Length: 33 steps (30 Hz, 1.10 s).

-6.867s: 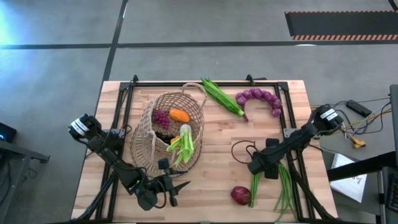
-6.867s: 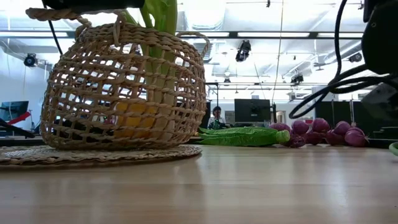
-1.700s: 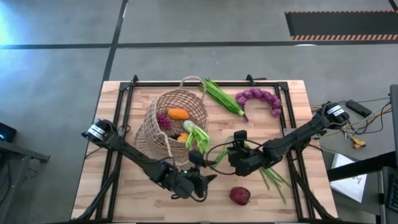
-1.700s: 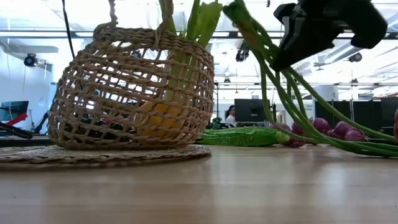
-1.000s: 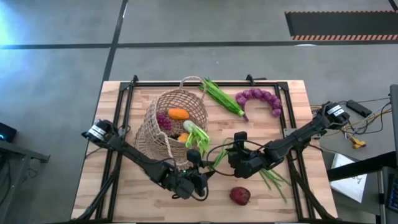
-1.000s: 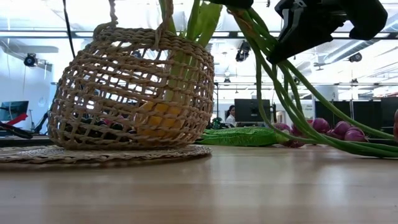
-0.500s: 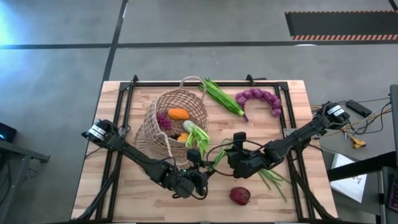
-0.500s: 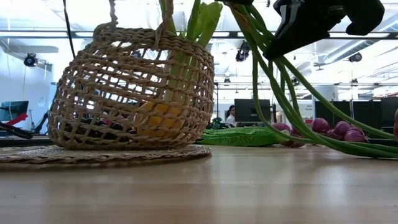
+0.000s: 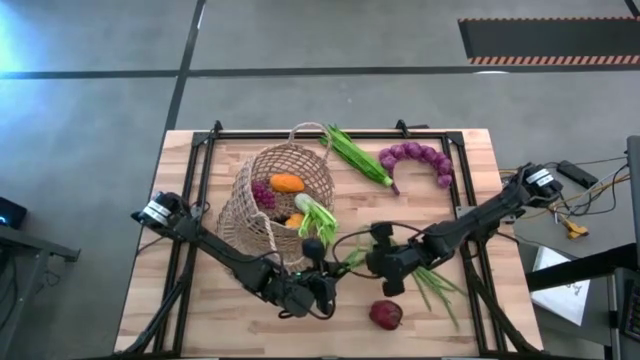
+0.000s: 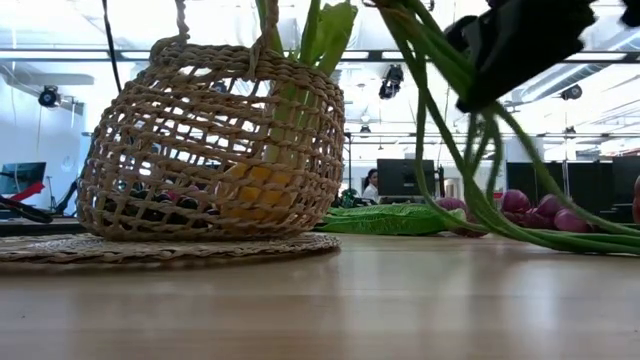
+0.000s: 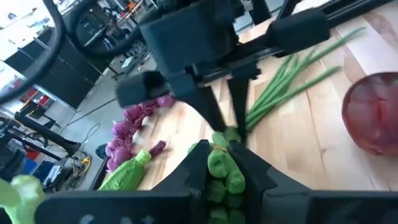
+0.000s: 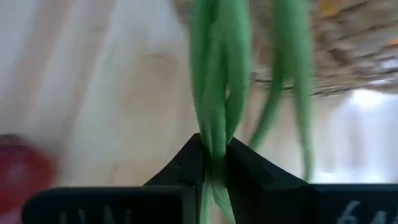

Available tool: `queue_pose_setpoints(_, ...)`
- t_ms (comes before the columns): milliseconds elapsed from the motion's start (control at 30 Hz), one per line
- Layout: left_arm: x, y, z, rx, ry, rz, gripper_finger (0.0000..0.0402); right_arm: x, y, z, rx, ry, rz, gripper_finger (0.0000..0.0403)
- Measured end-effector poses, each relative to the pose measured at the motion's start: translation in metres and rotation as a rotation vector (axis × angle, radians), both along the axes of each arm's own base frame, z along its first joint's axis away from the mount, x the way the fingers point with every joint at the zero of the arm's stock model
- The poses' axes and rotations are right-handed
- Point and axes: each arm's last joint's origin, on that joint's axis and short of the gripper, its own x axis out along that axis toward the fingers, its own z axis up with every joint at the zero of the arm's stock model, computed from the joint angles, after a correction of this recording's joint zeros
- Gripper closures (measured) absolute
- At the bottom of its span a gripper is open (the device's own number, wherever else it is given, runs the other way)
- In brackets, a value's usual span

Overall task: Build produce basket
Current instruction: Put the green beans into the basket

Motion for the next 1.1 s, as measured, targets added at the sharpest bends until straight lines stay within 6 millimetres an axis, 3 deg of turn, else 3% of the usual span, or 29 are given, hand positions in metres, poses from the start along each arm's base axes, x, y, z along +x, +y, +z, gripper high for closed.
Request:
queue_pose_setpoints(167, 0.005, 0.0, 0.017, 0.053, -0.017, 0.014, 0.0379, -0.007, -0.001, -0.007, 0.104, 0.016, -0.026, 0.0343)
queue_pose_setpoints(333, 0.007, 0.001, 0.046, 0.17, -0.053, 0.107, 0.038, -0.02, 0.004, -0.043, 0.177, -0.015, -0.078, 0.0343)
queue_pose_setpoints(567, 0.012, 0.008, 0.066, 0.261, -0.044, 0.154, 0.038, -0.038, 0.005, -0.078, 0.296, -0.152, -0.099, 0.0347)
queue_pose_setpoints(767, 0.015, 0.016, 0.073, 0.266, -0.054, 0.192, 0.038, -0.051, -0.009, -0.056, 0.131, -0.18, -0.199, 0.0349)
queue_pose_setpoints(1000, 0.024, 0.034, 0.101, 0.19, -0.173, 0.261, 0.0381, -0.08, -0.04, 0.004, -0.253, -0.338, -0.511, 0.0351)
queue_pose_setpoints(1100, 0.028, 0.046, 0.119, 0.202, -0.213, 0.292, 0.0381, -0.09, -0.047, 0.026, -0.328, -0.401, -0.527, 0.0351)
